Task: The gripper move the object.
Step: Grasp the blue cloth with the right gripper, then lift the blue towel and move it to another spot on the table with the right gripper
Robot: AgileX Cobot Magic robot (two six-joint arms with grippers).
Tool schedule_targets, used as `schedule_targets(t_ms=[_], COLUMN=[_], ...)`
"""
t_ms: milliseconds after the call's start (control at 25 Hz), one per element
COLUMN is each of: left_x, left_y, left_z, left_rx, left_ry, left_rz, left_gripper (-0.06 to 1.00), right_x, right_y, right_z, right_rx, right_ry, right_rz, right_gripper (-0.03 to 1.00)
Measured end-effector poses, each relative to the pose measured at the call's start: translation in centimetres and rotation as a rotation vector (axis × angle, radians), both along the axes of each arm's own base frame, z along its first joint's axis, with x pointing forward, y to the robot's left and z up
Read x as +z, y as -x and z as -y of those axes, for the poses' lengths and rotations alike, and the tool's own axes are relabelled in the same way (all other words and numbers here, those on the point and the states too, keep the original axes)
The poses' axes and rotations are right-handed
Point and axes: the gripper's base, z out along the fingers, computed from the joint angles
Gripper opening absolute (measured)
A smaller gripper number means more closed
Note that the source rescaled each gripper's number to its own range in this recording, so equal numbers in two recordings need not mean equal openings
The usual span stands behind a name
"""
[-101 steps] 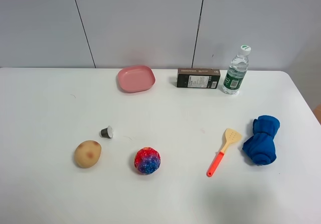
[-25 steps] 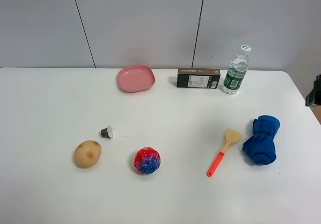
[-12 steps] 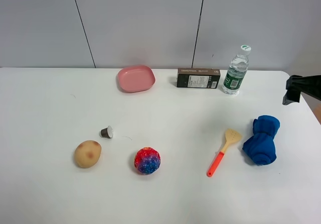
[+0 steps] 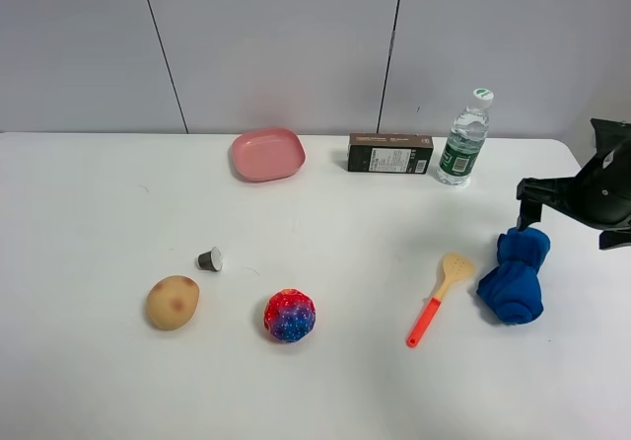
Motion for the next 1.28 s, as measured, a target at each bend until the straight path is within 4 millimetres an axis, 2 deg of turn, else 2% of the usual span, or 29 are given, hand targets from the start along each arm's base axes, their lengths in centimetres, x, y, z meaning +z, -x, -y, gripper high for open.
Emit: schedule_targets(t_ms=[480, 720, 760, 840, 920, 960, 1080, 1120, 1280], left_x=[0.0, 0.0, 0.0, 0.0, 0.0, 0.0, 0.0, 0.0, 0.0], left_y=[0.0, 0.0, 0.0, 0.0, 0.0, 0.0, 0.0, 0.0, 0.0], left_z=[0.0, 0.0, 0.0, 0.0, 0.0, 0.0, 0.0, 0.0, 0.0], left_rx=[0.000, 0.000, 0.000, 0.000, 0.000, 0.000, 0.000, 0.000, 0.000], left_ry=[0.000, 0.000, 0.000, 0.000, 0.000, 0.000, 0.000, 0.000, 0.000], left_rz=[0.000, 0.000, 0.000, 0.000, 0.000, 0.000, 0.000, 0.000, 0.000], left_gripper=[1.00, 1.00, 1.00, 1.00, 1.00, 1.00, 1.00, 1.00, 1.00], right_x=[-6.4, -8.5, -8.7, -8.7, -8.7, -8.7, -8.7, -8.7, -8.7], right_y=[-2.2, -2.7, -2.8, -2.8, -2.9, -2.9, -3.0, -3.0, -3.0], right_z=[0.1, 0.1, 0.1, 0.0, 0.0, 0.0, 0.0, 0.0, 0.0], right_rx=[0.002, 0.006, 0.006, 0.006, 0.000, 0.000, -0.006, -0.005, -0.001], right_ry=[-0.030, -0.034, -0.035, -0.036, -0.041, -0.041, -0.047, -0.047, -0.046], right_rz=[-0.089, -0.104, -0.102, -0.093, -0.087, -0.087, -0.077, -0.076, -0.077], right_gripper=[0.89, 0.86, 0.81, 0.66, 0.41, 0.41, 0.07, 0.00, 0.00])
